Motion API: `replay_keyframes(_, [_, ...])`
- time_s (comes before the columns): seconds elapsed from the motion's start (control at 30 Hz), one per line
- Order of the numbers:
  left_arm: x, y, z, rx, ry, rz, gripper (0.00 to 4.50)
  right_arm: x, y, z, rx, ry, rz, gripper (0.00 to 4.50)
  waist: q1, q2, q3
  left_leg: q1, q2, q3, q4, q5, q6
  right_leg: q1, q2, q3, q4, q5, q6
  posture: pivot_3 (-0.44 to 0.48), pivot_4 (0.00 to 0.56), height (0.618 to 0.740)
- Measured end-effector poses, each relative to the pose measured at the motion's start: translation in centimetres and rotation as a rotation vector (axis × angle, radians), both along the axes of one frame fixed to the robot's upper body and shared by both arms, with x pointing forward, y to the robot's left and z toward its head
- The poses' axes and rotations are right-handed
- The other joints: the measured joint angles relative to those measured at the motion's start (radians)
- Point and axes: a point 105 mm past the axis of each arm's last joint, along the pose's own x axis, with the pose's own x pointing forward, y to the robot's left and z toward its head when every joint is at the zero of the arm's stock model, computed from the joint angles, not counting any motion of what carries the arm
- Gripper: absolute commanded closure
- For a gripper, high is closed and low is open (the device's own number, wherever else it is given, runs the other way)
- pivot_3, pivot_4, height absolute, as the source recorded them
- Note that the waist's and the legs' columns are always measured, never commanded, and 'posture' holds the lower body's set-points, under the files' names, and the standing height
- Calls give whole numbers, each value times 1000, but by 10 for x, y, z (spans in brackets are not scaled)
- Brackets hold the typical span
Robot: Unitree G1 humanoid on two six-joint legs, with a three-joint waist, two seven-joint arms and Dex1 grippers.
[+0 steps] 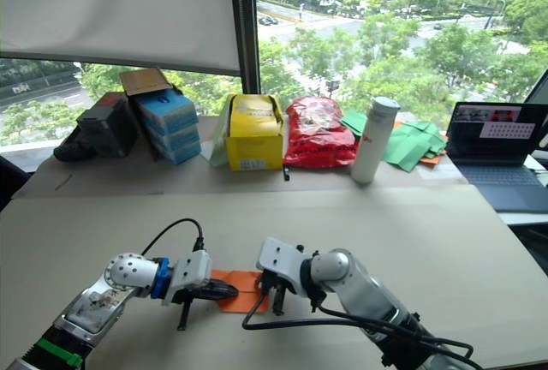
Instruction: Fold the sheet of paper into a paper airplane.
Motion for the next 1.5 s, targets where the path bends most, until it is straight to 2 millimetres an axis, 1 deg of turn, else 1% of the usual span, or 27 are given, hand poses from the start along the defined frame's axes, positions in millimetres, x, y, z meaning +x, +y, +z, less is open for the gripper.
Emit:
replay_keyframes(0.1, [0,6,0,7,-7,9,4493,1,1,0,0,-1,0,4464,-3,0,0,0,0,0,0,0,0,0,0,0,0,0,0,0,150,740])
replay_keyframes(0.2, [0,20,1,31,-10,45,4493,1,3,0,3,1,2,4464,-9,1,-1,1,0,0,-1,0,0,0,-1,0,0,0,-1,0,150,740])
replay_keyframes(0.3, [0,25,1,36,-9,63,4493,1,3,0,4,3,4,4464,-12,3,-2,2,0,0,-2,0,0,0,-1,0,0,-1,-1,0,150,740])
replay_keyframes(0.57, [-4,56,1,70,-3,161,4493,0,5,-2,0,11,11,4464,-22,6,-4,6,0,1,-9,1,-1,0,-4,0,-2,-1,-2,0,150,740])
replay_keyframes(0.8, [-7,63,1,75,-3,190,4493,0,6,-2,-3,13,17,4464,-22,8,-5,7,0,1,-13,2,-3,0,-5,0,-2,-1,-3,0,150,740])
replay_keyframes(0.9, [-6,66,4,71,-5,206,4493,1,7,-1,-2,9,18,4464,-22,8,-5,7,0,1,-14,2,-4,-1,-6,0,-2,-1,-3,0,150,740])
replay_keyframes(0.97, [-8,69,7,59,23,238,4493,1,9,2,18,9,18,4464,-24,7,-4,6,0,1,-15,2,-4,-2,-7,-1,-2,-1,-4,0,150,740])
replay_keyframes(1.03, [-8,71,17,10,65,297,4493,2,8,6,35,14,1,4464,-23,4,-2,-1,0,0,-14,3,-6,-5,-7,-1,-1,-1,-5,0,150,740])
replay_keyframes(1.07, [-8,70,26,-29,76,325,4493,2,7,10,46,12,-3,4464,-23,2,0,-5,0,0,-13,4,-7,-7,-7,-2,0,0,-5,0,150,740])
replay_keyframes(1.13, [-9,68,46,-121,91,365,4493,2,5,21,77,-4,-9,3872,-21,-1,3,-8,0,-2,-13,6,-10,-9,-7,-3,-1,0,-5,0,150,740])
replay_keyframes(1.17, [-11,67,52,-154,109,376,4493,2,6,26,94,-11,-8,3721,-22,-1,3,-8,0,-1,-13,7,-12,-9,-7,-3,-1,0,-5,0,150,740])
replay_keyframes(1.2, [-14,65,57,-193,133,385,4493,1,6,31,115,-6,-8,3329,-22,-1,4,-9,0,-1,-13,8,-13,-9,-7,-4,-2,0,-5,0,150,740])
replay_keyframes(1.27, [-19,62,59,-230,168,396,4493,0,5,38,135,-2,-12,2600,-22,-1,4,-9,-1,-1,-13,7,-13,-8,-6,-5,-4,0,-4,0,150,740])
replay_keyframes(1.4, [-27,63,52,-257,252,428,4493,3,0,46,170,21,-37,1251,-22,-3,7,-8,-1,-1,-13,6,-10,-7,-3,-6,-4,0,-4,0,150,740])
replay_keyframes(1.5, [-27,64,53,-264,263,438,4493,6,-1,45,169,30,-43,206,-21,-3,8,-7,-1,-1,-13,6,-10,-6,-3,-6,-3,0,-4,0,150,740])
